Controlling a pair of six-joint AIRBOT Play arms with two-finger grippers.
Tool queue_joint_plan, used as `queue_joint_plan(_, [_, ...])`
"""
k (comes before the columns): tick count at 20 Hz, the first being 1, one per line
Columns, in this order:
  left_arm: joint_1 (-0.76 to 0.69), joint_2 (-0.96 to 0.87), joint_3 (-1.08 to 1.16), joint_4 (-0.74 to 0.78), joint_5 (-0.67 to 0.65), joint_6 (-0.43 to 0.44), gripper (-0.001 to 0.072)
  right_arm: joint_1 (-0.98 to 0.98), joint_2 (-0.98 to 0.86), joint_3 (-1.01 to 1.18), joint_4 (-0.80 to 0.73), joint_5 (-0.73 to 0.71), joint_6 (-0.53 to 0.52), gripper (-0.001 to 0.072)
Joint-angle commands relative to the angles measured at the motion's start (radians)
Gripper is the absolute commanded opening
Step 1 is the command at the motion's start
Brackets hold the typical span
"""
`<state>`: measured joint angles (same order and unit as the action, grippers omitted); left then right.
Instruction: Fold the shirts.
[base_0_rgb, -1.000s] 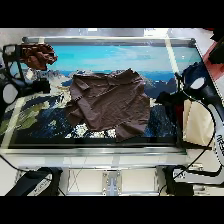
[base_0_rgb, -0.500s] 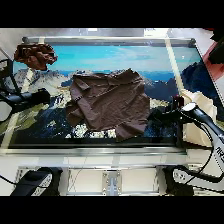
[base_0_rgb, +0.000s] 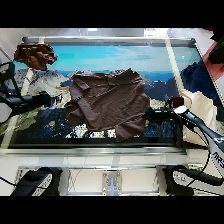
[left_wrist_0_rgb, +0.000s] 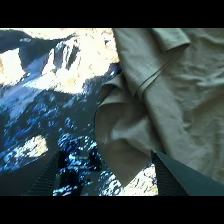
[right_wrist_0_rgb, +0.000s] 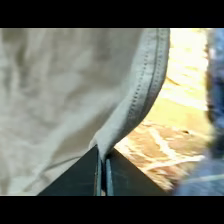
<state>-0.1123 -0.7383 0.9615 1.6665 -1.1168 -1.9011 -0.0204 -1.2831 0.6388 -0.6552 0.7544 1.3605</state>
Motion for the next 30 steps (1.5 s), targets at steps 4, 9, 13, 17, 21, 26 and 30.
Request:
queue_joint_plan(4, [0.000, 0.062, -0.326, -0.109, 0.056, -0.370, 0.0621, -0.079, 0.187, -0.001, 0.024, 0.045, -0.003, 0.0036])
queue_joint_plan(9, [0.000, 0.062, -0.679, -0.594, 0.587, -0.590, 0.0621, -0.097, 0.315, -0.001, 0.031, 0.051, -0.003, 0.0036])
queue_joint_plan(13, [-0.002, 0.061, -0.751, -0.651, 0.623, -0.598, 0.0480, -0.097, 0.348, -0.001, 0.035, 0.047, -0.003, 0.0036])
queue_joint_plan(17, [-0.007, -0.010, -0.753, -0.686, 0.616, -0.584, 0.0481, -0.097, 0.348, -0.001, 0.060, 0.023, -0.003, 0.0036])
queue_joint_plan(21, [-0.090, -0.128, -0.753, -0.899, 0.714, -0.408, 0.0482, -0.097, 0.348, -0.001, 0.077, 0.017, -0.004, 0.0036])
queue_joint_plan(26, [-0.144, -0.214, -0.748, -1.054, 0.774, -0.289, 0.0399, -0.097, 0.348, -0.001, 0.088, 0.016, -0.004, 0.0036])
queue_joint_plan(30, [-0.144, -0.219, -0.748, -1.061, 0.832, -0.262, 0.0012, -0.097, 0.348, -0.001, 0.088, 0.016, -0.004, 0.0036])
